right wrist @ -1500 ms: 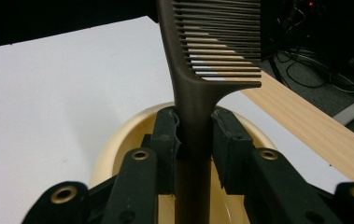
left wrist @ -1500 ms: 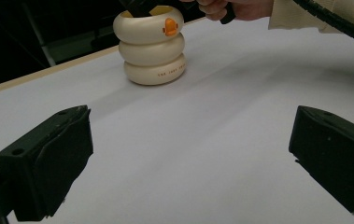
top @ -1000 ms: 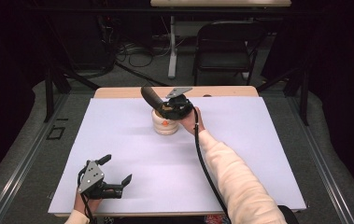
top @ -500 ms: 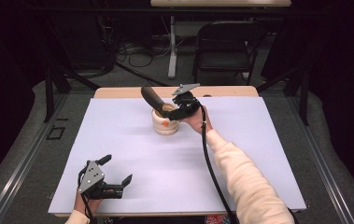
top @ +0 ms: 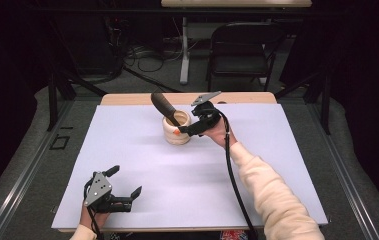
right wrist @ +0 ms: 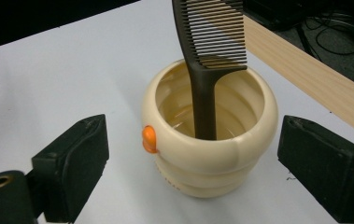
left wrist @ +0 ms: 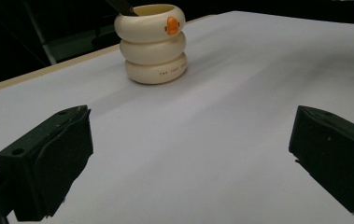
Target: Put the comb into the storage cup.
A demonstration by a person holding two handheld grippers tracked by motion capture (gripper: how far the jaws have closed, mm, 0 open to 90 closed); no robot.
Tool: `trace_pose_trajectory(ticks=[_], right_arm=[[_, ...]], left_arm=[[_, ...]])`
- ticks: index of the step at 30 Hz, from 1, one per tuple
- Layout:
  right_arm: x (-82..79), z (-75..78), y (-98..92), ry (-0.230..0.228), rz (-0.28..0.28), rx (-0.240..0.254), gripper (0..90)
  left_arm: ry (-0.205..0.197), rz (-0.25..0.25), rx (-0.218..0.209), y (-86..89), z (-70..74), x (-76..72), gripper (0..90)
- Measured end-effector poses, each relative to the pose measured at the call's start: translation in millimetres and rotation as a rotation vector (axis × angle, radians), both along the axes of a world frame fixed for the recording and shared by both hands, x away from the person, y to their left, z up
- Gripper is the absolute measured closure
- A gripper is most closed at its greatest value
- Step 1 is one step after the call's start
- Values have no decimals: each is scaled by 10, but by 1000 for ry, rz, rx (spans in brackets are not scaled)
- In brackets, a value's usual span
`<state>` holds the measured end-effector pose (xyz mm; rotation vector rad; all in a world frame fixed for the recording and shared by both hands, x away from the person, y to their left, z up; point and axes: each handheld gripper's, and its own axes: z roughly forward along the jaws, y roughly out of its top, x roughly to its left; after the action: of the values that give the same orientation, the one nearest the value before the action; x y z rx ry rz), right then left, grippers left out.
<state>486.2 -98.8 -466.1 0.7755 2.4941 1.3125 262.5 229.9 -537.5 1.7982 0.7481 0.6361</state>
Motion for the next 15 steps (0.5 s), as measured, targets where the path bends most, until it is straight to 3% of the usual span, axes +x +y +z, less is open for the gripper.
trace_pose_trajectory(ticks=[11,15], right_arm=[[-155,-82,-121,40,46,-9,15],[-206,-96,-188,33,41,-8,7]], left_arm=[[1,-5,10,-25,-4,-4,0],[-7,-3,10,-6,3,-20,0]])
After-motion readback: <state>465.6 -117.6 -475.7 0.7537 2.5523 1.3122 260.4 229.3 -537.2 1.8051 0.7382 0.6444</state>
